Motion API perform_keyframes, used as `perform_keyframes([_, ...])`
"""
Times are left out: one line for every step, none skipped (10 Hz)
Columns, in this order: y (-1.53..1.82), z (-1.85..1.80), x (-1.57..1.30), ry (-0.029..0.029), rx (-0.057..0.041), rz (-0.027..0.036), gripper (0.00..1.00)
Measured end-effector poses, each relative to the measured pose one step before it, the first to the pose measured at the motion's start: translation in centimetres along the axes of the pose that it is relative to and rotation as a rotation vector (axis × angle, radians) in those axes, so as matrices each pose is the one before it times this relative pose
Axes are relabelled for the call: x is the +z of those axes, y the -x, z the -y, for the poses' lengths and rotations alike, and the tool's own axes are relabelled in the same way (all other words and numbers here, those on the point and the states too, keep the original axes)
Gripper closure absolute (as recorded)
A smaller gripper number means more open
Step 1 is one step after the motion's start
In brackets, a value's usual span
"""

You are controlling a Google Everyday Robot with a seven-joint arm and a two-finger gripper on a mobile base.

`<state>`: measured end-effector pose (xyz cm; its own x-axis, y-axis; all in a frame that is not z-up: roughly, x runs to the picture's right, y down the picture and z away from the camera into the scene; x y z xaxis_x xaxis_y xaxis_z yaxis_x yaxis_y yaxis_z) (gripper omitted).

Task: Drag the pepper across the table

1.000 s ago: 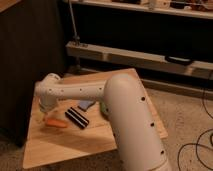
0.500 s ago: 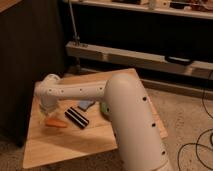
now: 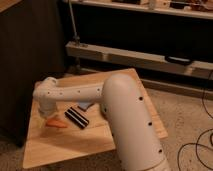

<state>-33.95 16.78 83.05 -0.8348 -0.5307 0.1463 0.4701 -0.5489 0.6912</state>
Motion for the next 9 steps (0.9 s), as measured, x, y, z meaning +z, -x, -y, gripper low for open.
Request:
perform_keyframes([0.073,0.212,0.03,-0.00257,0.00005,0.00537,0.2])
perform_keyframes([0.062,0.183,0.044,-0.00254,0.00179,0.00432,0.23])
perform_keyframes([0.045,0.147,0.0,-0.00228,0.00187,0.00332,0.32])
perform_keyframes([0.02,0.096,-0.023,-0.00105,0.00045,0.00289,0.42])
perform_keyframes([-0.027,0.106,-0.025,-0.00106,-0.00002,0.00241,0.51])
perform_keyframes([-0.073,0.131,-0.038,0.00042,-0.00009,0.00187,0.61])
perform_keyframes([0.099,0.135,0.115,0.00544,-0.00111,0.00957,0.72])
perform_keyframes([0.035,0.122,0.071,0.00683,-0.0014,0.00914,0.76])
perform_keyframes([0.014,0.055,0.06,0.00532,-0.00072,0.0054,0.76])
